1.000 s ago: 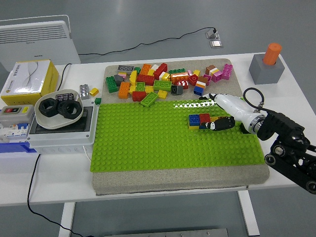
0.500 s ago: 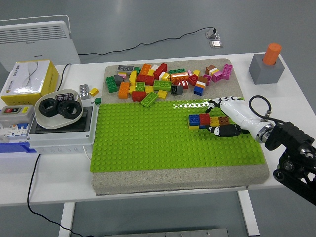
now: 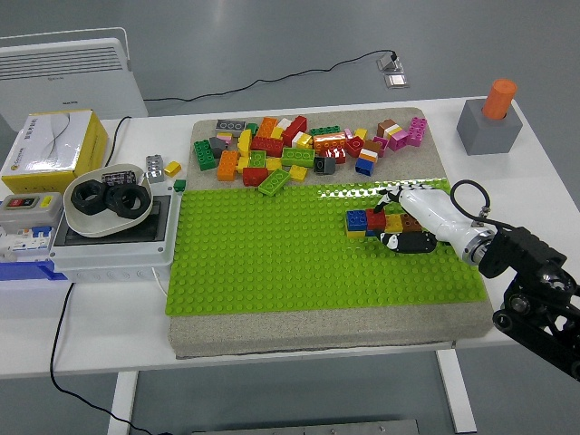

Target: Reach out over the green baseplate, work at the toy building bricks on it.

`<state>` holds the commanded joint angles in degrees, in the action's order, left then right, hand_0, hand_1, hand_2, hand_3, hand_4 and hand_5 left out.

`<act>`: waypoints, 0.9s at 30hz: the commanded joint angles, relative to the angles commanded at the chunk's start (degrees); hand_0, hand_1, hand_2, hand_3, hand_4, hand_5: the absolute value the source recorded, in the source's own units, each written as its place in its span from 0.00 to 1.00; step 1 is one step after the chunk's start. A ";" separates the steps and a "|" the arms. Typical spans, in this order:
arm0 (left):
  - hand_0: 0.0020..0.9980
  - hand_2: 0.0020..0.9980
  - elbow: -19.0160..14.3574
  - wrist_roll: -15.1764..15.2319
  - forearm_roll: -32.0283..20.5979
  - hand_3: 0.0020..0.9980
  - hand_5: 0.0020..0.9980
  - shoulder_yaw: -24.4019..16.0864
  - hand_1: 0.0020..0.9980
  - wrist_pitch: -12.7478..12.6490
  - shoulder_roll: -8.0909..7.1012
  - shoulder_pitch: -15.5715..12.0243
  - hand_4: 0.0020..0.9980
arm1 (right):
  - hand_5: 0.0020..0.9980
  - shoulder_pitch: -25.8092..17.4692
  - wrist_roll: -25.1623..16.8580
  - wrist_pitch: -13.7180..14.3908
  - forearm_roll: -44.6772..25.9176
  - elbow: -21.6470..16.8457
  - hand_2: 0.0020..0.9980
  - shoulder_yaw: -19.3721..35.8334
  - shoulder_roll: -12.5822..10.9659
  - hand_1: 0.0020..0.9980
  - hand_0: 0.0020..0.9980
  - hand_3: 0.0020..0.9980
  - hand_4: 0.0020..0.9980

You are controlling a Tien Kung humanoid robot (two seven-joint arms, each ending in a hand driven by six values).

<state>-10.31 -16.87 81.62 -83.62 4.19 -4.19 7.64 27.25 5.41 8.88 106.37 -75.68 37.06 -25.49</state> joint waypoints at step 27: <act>0.64 0.59 0.00 0.11 -0.34 0.73 1.00 0.27 0.43 -0.08 0.06 0.25 0.97 | 0.44 1.22 -0.25 -0.84 -1.39 4.72 0.89 -2.25 1.64 0.93 0.94 0.65 0.64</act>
<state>-10.31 -16.76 81.28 -83.34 4.11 -4.12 7.90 28.47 5.16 8.04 104.98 -70.96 34.81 -23.85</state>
